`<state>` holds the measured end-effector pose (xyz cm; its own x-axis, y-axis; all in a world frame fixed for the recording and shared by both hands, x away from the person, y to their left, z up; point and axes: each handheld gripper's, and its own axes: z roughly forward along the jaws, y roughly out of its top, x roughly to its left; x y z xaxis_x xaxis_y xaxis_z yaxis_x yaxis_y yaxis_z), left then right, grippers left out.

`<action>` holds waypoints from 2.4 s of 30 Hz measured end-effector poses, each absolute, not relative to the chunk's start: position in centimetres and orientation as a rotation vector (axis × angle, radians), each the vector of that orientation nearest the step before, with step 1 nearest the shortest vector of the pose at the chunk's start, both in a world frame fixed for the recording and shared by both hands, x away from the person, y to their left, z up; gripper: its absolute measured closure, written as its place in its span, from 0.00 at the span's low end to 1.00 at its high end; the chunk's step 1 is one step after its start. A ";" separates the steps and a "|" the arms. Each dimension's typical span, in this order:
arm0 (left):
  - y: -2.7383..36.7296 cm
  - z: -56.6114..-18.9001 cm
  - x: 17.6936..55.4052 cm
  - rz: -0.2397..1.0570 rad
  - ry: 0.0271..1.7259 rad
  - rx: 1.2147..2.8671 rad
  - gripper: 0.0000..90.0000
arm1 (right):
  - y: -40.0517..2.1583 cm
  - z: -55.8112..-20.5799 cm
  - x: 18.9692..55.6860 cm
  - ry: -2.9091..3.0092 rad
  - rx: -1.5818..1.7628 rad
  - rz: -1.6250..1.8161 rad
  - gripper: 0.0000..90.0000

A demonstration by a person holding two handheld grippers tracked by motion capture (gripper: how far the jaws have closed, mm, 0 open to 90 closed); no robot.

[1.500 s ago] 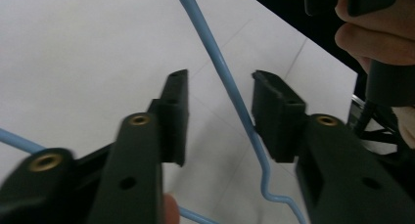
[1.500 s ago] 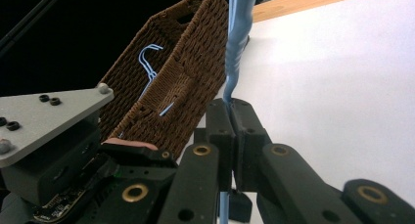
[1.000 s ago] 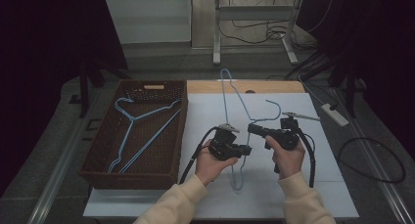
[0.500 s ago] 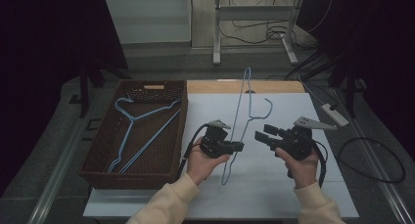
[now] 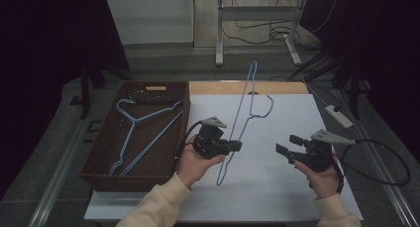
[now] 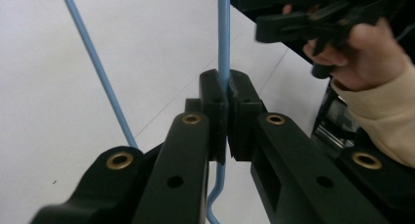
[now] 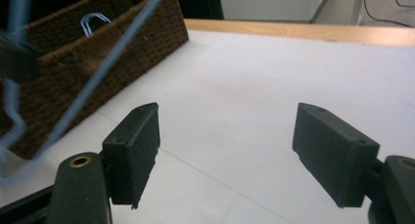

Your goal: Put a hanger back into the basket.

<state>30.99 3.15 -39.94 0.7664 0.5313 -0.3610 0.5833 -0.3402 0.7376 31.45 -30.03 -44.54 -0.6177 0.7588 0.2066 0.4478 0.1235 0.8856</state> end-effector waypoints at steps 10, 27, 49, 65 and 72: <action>5.8 -37.6 31.0 -0.076 0.807 2.026 0.97 | -29.9 -45.6 31.6 2.145 1.175 1.419 0.29; 11.6 -34.4 31.7 -0.033 0.796 2.004 0.97 | -29.6 -46.1 31.8 2.162 1.175 1.383 0.29; 23.6 -34.4 31.5 0.025 0.891 1.994 0.97 | -29.3 -46.6 32.0 2.175 1.190 1.359 0.29; 28.3 -38.0 32.0 -0.022 0.953 2.084 0.97 | -29.2 -46.8 32.2 2.179 1.192 1.353 0.29; 29.2 -39.4 32.3 -0.043 0.992 2.102 0.97 | -29.2 -46.9 32.2 2.182 1.196 1.350 0.29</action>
